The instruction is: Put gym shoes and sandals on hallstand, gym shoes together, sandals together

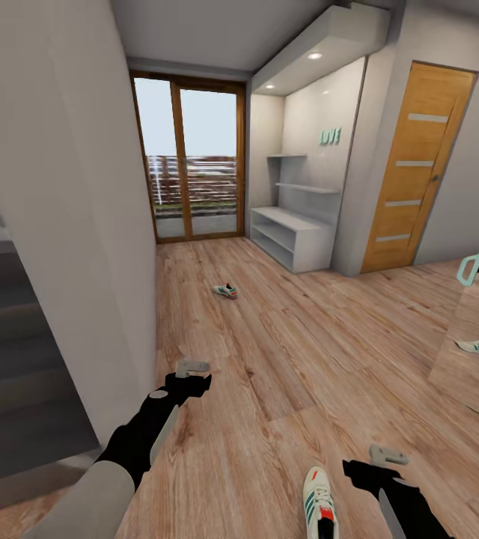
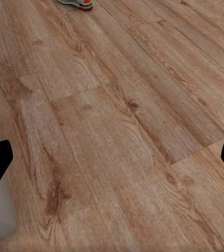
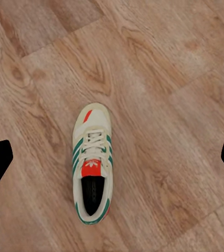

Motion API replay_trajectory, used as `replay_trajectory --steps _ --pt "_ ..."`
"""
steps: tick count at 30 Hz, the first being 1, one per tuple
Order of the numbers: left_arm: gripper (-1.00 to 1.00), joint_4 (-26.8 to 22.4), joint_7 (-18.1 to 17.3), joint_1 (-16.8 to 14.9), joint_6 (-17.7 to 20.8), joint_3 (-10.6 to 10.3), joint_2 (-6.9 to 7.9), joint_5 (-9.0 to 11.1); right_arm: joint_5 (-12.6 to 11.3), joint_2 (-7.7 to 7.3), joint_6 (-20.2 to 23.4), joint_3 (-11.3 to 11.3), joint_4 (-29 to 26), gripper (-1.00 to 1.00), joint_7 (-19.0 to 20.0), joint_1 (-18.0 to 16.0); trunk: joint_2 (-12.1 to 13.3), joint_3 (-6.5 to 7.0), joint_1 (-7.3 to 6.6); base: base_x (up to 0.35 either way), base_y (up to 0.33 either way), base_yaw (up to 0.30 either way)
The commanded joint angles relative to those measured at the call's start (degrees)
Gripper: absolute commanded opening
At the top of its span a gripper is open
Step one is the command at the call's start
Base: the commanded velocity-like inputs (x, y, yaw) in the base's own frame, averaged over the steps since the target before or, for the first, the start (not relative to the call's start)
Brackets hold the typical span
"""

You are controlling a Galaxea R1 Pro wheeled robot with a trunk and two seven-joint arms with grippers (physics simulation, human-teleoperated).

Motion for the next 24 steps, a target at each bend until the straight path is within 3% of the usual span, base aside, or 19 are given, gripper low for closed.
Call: replay_trajectory --steps 1,3,4,8,16,24 --pt "1.0 -0.1 0.0 0.0 0.3 0.0 0.01 0.1 0.0 0.01 0.3 -0.1 -0.4 1.0 0.0 0.0 0.0 -0.06 -0.01 -0.001 0.0 0.0" --pt "1.0 -0.1 0.0 0.0 0.3 0.0 0.01 0.1 0.0 0.01 0.3 -0.1 -1.1 1.0 0.0 0.0 0.0 -0.06 -0.01 0.0 0.0 0.0" --pt "1.0 -0.1 0.0 0.0 0.4 0.0 0.01 0.1 0.0 0.01 0.3 -0.1 -4.6 1.0 0.0 0.0 0.0 -0.06 -0.01 0.0 0.0 0.0" --pt "1.0 -0.1 0.0 0.0 0.4 0.0 0.01 0.1 0.0 0.01 -1.4 -0.1 -4.2 1.0 0.0 0.0 0.0 -0.06 -0.01 0.0 0.0 0.0" --pt "1.0 -0.1 0.0 0.0 0.4 0.0 0.01 0.1 -0.1 0.05 -11.0 -0.1 -3.2 1.0 0.0 0.0 0.0 -0.06 -0.01 0.0 0.0 0.0" --pt "1.0 -0.1 0.0 0.0 0.4 0.0 0.01 0.1 0.0 0.01 -14.0 0.0 -2.6 1.0 0.0 0.0 0.0 -0.06 -0.01 0.0 0.0 0.0"
